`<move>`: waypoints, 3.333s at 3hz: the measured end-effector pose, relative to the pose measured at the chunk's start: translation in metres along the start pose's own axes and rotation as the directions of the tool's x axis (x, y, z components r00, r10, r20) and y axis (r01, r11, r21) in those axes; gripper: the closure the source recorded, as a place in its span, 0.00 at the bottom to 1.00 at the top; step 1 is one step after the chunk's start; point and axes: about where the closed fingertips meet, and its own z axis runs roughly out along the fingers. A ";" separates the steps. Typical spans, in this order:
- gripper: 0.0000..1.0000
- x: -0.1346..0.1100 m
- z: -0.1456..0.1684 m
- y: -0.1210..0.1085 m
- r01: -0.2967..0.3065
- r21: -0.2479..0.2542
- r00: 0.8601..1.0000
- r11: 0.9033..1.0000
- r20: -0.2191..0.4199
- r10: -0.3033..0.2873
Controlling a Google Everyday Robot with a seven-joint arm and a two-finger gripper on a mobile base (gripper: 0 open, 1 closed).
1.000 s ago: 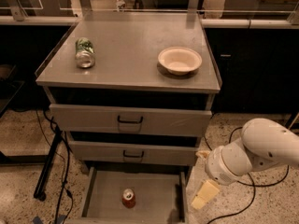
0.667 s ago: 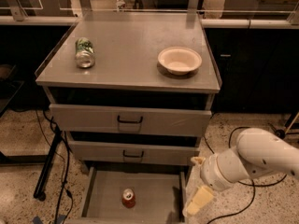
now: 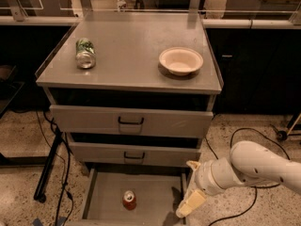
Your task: Pick coke can from bottom drawer and place on counter
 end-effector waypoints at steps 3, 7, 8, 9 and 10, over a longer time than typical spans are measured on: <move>0.00 0.037 0.085 0.020 -0.039 -0.122 0.995 0.992 0.082 0.049; 0.00 0.090 0.179 -0.019 -0.105 -0.063 0.979 0.992 0.167 0.114; 0.00 0.086 0.215 -0.027 -0.116 -0.064 0.965 0.991 0.231 0.127; 0.00 0.078 0.244 -0.036 -0.130 -0.087 0.948 0.988 0.281 0.150; 0.00 0.079 0.247 -0.038 -0.136 -0.087 0.946 0.987 0.286 0.156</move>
Offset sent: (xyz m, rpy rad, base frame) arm -0.0124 0.0399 -0.1331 0.1991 0.1111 0.0271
